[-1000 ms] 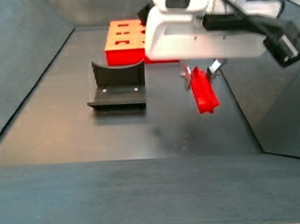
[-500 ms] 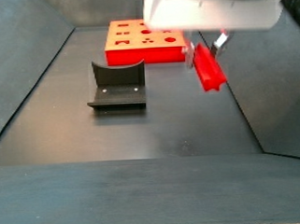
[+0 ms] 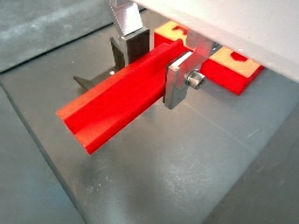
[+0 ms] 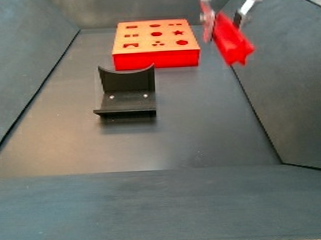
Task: Pick up the star object. Move up. Place the star object on the fixture. Regrasp the star object. Move to above the board. Insert the star object.
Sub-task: Place the star object on the fixture.
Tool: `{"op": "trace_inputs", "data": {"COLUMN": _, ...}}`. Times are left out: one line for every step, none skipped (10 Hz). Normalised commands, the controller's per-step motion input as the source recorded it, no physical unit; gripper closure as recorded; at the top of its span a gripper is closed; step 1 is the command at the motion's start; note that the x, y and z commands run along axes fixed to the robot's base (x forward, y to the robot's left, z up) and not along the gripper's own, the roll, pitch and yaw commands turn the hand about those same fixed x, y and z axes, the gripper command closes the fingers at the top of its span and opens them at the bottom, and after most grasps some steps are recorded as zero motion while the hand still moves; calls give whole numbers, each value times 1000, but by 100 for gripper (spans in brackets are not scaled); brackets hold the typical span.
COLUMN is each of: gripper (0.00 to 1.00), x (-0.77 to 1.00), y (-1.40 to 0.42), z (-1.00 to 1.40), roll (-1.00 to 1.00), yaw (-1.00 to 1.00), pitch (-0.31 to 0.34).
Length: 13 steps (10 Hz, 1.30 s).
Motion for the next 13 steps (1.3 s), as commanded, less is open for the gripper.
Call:
{"op": "trace_inputs", "data": {"gripper": 100, "x": 1000, "y": -551, "z": -28, "roll": -289, "yaw": 324, "pitch": 282}}
{"op": "trace_inputs", "data": {"gripper": 100, "x": 1000, "y": -544, "z": -41, "roll": -284, "yaw": 313, "pitch": 285}}
{"op": "trace_inputs", "data": {"gripper": 100, "x": 1000, "y": -488, "z": -28, "roll": -247, "yaw": 243, "pitch": 265}}
{"op": "trace_inputs", "data": {"gripper": 100, "x": 1000, "y": -426, "z": -24, "roll": -220, "yaw": 136, "pitch": 221}}
{"op": "trace_inputs", "data": {"gripper": 100, "x": 1000, "y": -396, "z": -27, "roll": -175, "yaw": 88, "pitch": 179}}
{"op": "trace_inputs", "data": {"gripper": 100, "x": 1000, "y": -363, "z": -24, "roll": -130, "yaw": 63, "pitch": 156}}
{"op": "trace_inputs", "data": {"gripper": 100, "x": 1000, "y": -333, "z": -16, "roll": -107, "yaw": 45, "pitch": 150}}
{"op": "trace_inputs", "data": {"gripper": 100, "x": 1000, "y": -298, "z": -16, "roll": -88, "yaw": 34, "pitch": 142}}
{"op": "trace_inputs", "data": {"gripper": 100, "x": 1000, "y": -272, "z": -17, "roll": -82, "yaw": 31, "pitch": 137}}
{"op": "trace_inputs", "data": {"gripper": 100, "x": 1000, "y": -233, "z": -10, "roll": -75, "yaw": 28, "pitch": 143}}
{"op": "trace_inputs", "data": {"gripper": 100, "x": 1000, "y": -218, "z": -9, "roll": -71, "yaw": 26, "pitch": 146}}
{"op": "trace_inputs", "data": {"gripper": 100, "x": 1000, "y": -182, "z": -7, "roll": -62, "yaw": 28, "pitch": 152}}
{"op": "trace_inputs", "data": {"gripper": 100, "x": 1000, "y": -162, "z": -4, "roll": -55, "yaw": 27, "pitch": 154}}
